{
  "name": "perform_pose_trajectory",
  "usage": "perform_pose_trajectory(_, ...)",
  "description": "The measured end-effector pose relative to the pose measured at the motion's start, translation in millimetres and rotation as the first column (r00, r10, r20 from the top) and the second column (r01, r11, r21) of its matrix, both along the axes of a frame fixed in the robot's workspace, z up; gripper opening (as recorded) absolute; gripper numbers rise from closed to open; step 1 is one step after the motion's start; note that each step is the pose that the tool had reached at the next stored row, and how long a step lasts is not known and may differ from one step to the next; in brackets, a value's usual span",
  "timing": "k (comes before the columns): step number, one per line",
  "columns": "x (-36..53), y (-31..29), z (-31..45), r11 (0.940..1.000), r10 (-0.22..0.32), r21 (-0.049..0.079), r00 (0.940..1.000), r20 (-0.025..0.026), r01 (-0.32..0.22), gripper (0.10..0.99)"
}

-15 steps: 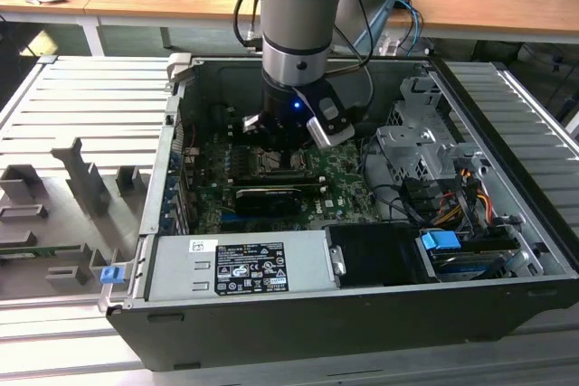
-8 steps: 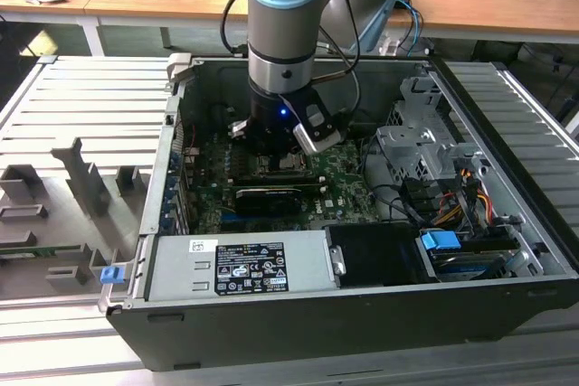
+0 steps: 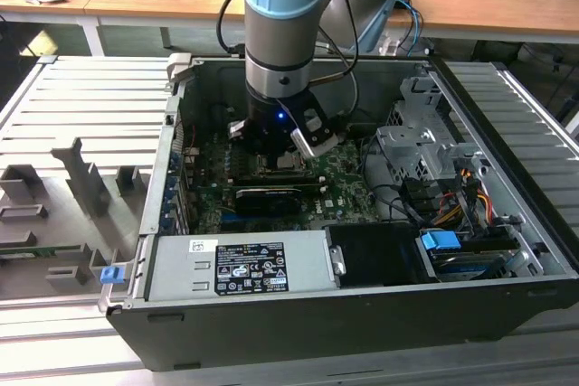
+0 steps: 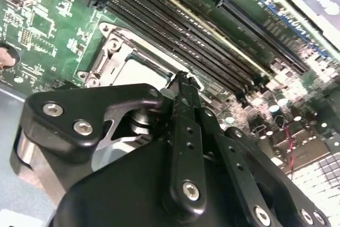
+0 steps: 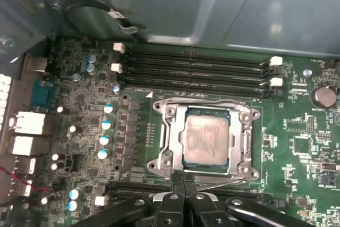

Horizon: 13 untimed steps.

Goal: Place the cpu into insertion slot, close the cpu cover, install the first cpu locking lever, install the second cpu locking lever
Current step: 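Install the second cpu locking lever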

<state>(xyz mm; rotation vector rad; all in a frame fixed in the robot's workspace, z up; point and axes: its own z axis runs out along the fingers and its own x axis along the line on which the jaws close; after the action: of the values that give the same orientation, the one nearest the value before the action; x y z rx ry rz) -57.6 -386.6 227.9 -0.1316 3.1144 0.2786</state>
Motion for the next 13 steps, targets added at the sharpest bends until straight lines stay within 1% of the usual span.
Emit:
perform_pose_trajectory(2,-7.3,-1.6,-0.3,0.9999,0.001,0.010,1.0000,0.0000,-0.001,0.106)
perform_pose_trajectory(3,-7.9,-1.6,-1.6,0.9999,0.005,0.016,1.0000,-0.0001,-0.005,0.106)
perform_pose_trajectory(5,-8.0,-1.8,-4.5,0.9997,0.011,0.022,0.9999,0.0001,-0.011,0.106)
perform_pose_trajectory(6,-8.0,-3.1,-5.0,0.9995,0.012,0.029,0.9999,0.0000,-0.012,0.106)
perform_pose_trajectory(8,-8.3,-7.2,-5.2,0.9993,0.012,0.036,0.9999,0.0001,-0.012,0.106)
perform_pose_trajectory(9,-8.6,-9.4,-5.2,0.9990,0.012,0.043,0.9999,0.0003,-0.012,0.106)
perform_pose_trajectory(11,-9.2,-10.8,-5.2,0.9984,0.012,0.055,0.9999,0.0005,-0.012,0.106)
perform_pose_trajectory(13,-10.6,-12.1,-5.4,0.9974,0.012,0.071,0.9999,0.0007,-0.012,0.106)
